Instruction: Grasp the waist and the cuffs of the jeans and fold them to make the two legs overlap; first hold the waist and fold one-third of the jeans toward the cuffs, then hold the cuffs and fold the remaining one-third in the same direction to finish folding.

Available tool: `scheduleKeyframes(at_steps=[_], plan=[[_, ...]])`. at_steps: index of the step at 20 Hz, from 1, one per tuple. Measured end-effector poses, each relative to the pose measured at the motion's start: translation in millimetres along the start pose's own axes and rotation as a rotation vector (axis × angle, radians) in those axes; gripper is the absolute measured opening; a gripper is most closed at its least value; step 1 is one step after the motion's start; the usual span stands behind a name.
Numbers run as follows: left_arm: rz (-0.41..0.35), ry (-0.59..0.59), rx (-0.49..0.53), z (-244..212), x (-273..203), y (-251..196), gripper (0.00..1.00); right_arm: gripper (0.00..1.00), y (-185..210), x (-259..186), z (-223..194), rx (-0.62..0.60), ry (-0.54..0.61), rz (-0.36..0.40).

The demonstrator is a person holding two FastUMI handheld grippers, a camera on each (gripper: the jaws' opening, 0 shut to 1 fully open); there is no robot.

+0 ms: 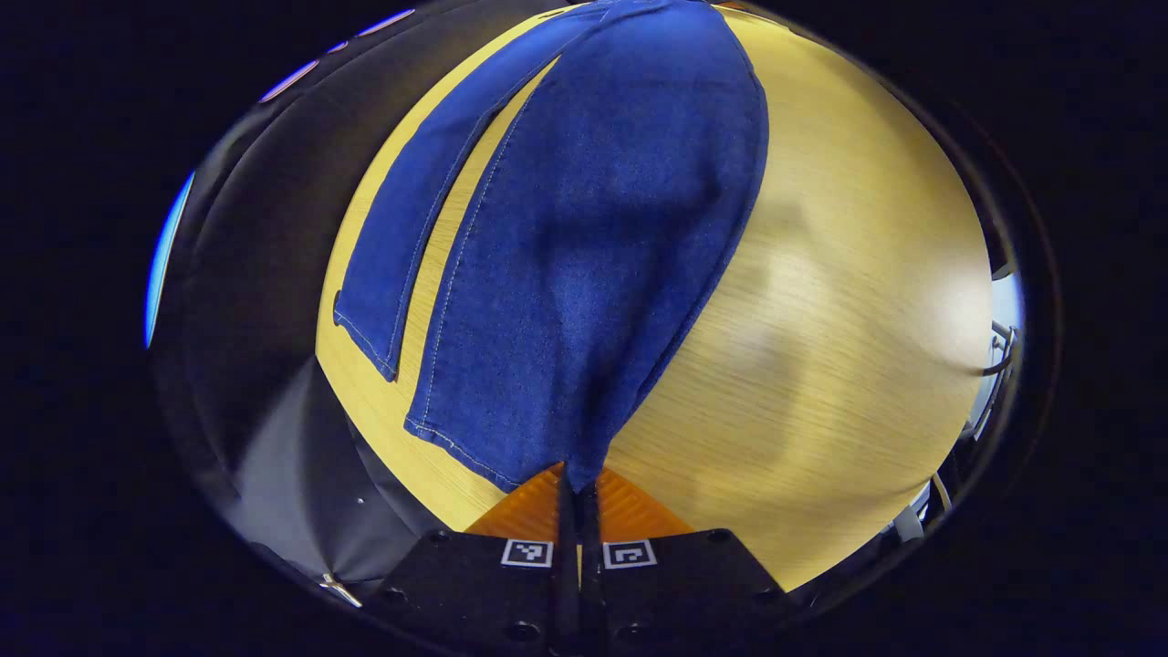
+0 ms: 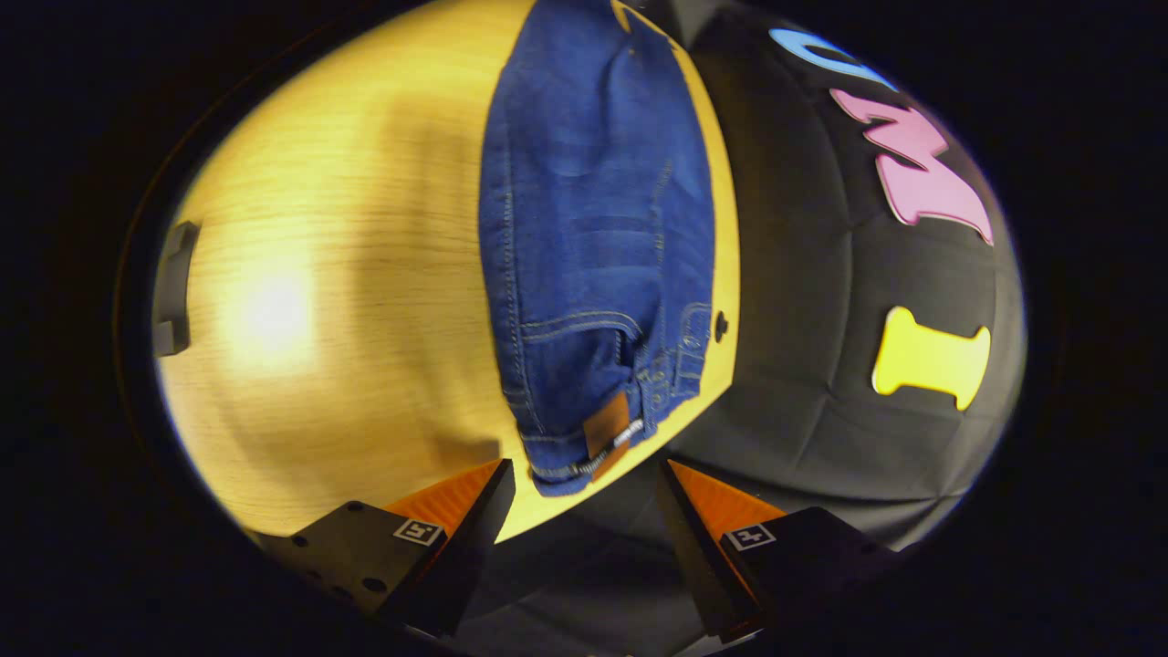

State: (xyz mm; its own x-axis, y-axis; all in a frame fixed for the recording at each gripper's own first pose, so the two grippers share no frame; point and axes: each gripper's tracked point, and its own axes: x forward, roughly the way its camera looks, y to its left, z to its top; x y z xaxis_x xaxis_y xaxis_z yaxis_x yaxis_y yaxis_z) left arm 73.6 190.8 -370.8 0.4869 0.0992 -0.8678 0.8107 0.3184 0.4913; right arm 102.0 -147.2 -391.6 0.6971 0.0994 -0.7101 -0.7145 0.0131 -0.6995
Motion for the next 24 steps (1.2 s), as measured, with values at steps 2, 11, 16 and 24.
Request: scheduleKeyframes(at_steps=[2,11,16,24], plan=[[0.013,0.001,-0.005,1,0,-1,0.06,0.95,-9,12,-2,-0.065,0.013,-0.035],[0.013,0.005,-0.003,3,-2,-3,0.06,0.24,1,38,6,0.083,0.052,0.087],[-0.094,0.023,-0.054,8,-8,-11,0.06,0.08,-2,35,9,0.121,0.047,0.205],[-0.521,0.034,-0.188,39,-46,-22,0.06,0.08,-70,-4,21,0.347,0.003,0.364]])
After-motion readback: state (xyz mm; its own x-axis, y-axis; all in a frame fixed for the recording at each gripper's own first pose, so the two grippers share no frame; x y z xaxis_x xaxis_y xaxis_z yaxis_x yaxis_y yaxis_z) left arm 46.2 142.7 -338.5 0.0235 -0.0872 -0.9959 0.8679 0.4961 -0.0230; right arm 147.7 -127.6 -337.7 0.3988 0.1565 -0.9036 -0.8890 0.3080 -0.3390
